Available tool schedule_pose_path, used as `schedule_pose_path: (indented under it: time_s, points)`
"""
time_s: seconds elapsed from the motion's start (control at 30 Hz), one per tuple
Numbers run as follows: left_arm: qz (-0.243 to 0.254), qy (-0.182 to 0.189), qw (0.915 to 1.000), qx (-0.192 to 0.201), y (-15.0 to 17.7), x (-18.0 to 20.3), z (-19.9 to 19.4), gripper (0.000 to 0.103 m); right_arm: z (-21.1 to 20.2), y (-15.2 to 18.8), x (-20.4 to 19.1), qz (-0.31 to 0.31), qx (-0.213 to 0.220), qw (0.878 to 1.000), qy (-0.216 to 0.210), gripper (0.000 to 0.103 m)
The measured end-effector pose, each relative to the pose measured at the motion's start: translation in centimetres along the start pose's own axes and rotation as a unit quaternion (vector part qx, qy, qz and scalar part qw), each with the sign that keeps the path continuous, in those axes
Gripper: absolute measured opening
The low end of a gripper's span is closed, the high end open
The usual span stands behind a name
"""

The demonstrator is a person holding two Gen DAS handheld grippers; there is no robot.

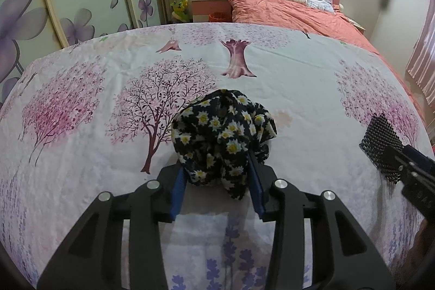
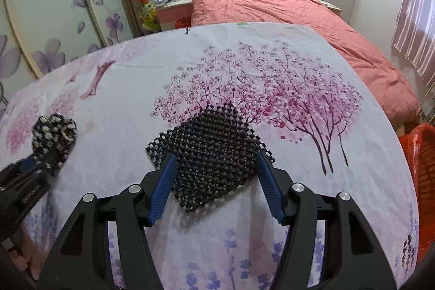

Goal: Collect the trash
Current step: 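Grasp the floral scrunchie with the left tool while the right tool grasps the black mesh pad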

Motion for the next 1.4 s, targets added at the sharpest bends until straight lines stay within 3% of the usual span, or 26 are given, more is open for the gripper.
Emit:
schedule_pose_path:
  time_s: [1.13, 1.23, 1.4]
  points:
    - [-0.002, 0.002, 1.0000, 0.001, 0.09, 0.18, 0.06, 0.042, -0.01, 0.53, -0.16, -0.027, 0.002, 1.000, 0.007, 0.064]
    - [-0.002, 0.002, 1.0000, 0.001, 0.09, 0.07, 0.04, 0.042, -0.13, 0.63, -0.16, -0.024, 0.003, 1.000, 0.008, 0.058]
    - [-0.002, 0.002, 1.0000, 0.000, 0.08, 0.11, 0.05, 0.042, -0.52, 0.91, 0.57, -0.006, 0.007, 1.000, 0.016, 0.031]
Point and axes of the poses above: each gripper's, at about its wrist camera, not at the fingertips, and z roughly the way its jaws point, x to its right, y to its underside, the point moved 4 cm from there along z, roughly the way its jaws point, and after that the axes turned 7 degrees about y, right-handed, at the moved point
